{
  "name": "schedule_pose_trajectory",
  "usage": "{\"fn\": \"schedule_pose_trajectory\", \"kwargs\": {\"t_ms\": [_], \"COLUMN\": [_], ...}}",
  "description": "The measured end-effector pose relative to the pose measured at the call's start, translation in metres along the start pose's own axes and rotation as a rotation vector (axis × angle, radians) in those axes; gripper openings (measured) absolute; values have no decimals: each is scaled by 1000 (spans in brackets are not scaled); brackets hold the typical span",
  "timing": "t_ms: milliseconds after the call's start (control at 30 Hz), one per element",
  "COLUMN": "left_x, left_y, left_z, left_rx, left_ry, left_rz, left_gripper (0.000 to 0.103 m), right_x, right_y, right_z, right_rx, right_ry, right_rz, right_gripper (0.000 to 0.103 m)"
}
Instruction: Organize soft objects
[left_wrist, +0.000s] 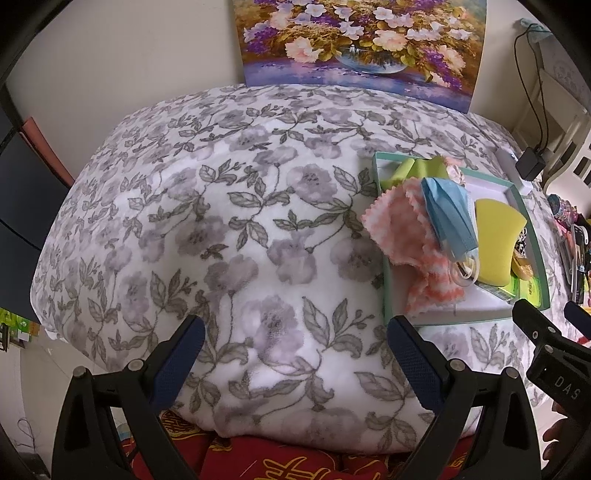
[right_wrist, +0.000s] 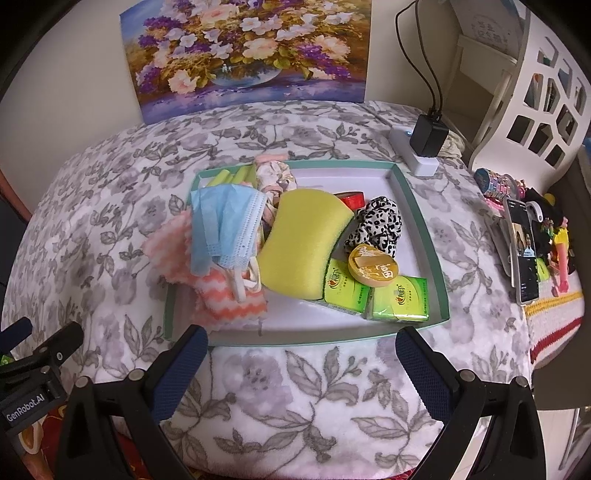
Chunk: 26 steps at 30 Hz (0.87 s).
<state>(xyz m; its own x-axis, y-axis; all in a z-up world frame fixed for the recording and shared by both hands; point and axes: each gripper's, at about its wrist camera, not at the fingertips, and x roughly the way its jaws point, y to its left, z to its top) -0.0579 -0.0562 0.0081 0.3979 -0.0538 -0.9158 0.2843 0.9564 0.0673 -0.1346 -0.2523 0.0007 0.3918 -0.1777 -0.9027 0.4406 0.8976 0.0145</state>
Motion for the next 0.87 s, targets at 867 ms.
{"fn": "schedule_pose_trajectory", "kwargs": {"t_ms": [867], "left_x": [0], "left_y": [-1], "left_z": [-1], "left_rx": [6], "left_ry": [-5], "left_rz": [20], "left_gripper": [99], "right_x": [-1], "right_y": [-3], "right_z": [1], "right_rx": [18], "right_ry": [-5], "right_rz": [-6], "right_gripper": [103]}}
